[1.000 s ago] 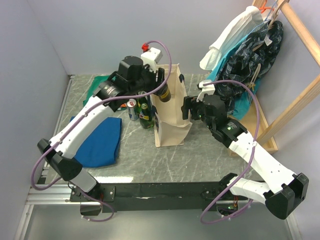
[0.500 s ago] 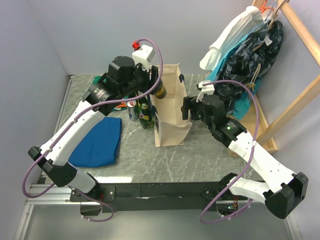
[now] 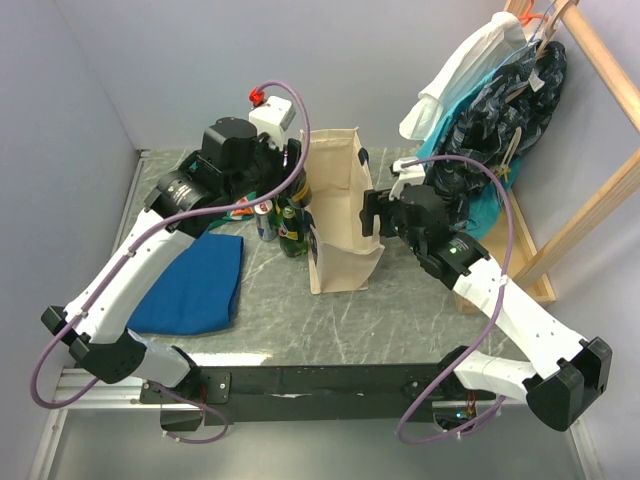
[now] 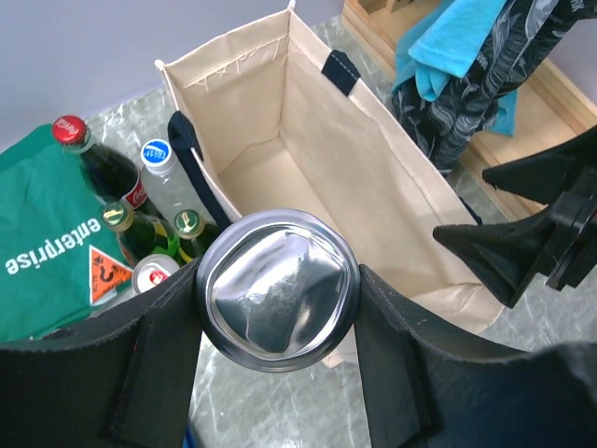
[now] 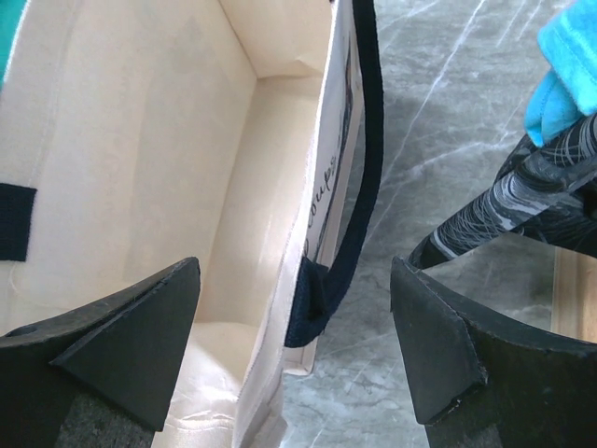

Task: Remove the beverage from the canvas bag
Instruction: Place the drink at the center of the board.

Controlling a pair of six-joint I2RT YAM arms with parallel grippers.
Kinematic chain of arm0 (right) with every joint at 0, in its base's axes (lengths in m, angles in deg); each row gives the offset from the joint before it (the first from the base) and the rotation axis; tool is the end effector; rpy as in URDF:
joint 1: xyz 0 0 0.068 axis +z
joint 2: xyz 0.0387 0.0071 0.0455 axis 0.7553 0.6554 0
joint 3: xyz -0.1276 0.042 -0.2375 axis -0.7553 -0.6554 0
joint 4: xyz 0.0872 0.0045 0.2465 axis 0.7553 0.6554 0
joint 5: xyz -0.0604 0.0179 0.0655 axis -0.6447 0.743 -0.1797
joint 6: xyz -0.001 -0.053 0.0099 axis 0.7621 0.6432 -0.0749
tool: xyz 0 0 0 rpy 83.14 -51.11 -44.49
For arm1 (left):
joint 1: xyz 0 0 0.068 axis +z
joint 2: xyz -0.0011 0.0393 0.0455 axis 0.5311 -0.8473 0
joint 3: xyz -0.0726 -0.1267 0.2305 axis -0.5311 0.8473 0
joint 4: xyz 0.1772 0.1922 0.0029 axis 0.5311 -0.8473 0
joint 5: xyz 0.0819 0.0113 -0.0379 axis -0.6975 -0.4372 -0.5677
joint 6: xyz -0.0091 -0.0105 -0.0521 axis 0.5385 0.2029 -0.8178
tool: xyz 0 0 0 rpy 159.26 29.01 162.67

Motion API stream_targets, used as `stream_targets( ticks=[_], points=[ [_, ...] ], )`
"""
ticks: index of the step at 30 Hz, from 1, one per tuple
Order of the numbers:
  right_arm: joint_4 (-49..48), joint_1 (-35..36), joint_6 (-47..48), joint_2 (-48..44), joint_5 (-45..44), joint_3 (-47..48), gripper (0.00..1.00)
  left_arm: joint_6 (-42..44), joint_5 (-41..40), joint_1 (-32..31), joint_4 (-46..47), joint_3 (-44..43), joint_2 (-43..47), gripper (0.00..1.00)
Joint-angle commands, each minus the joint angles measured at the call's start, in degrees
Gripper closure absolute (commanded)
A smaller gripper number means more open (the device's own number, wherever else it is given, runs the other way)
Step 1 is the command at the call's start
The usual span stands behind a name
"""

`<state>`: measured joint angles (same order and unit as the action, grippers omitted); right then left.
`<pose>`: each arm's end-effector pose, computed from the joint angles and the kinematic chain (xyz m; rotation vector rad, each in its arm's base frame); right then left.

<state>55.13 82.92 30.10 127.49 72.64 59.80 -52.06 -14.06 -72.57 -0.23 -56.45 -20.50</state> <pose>0.2126 0.1329 0.3519 -0.2451 1.9484 0.2916 0.2200 -0.1818 0.4881 0.4212 1.8932 -0.4681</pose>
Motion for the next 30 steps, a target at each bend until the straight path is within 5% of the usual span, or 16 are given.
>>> stream_targets(
  ticks=[1,16,30],
  points=[
    [-0.88,0.06,0.11,0.76,0.07,3.45,0.12,0.62,-2.42,-0.29,2.47,-4.65,3.86,0.99],
    [0.09,0.06,0.28,2.08,0.69,4.94,0.12,-1.4,-15.51,-0.29,0.27,-1.75,6.15,0.99],
    [0.26,0.15,0.02,1.2,0.95,4.15,0.12,-6.59,-19.47,-0.2,10.2,15.21,15.2,0.99]
  ],
)
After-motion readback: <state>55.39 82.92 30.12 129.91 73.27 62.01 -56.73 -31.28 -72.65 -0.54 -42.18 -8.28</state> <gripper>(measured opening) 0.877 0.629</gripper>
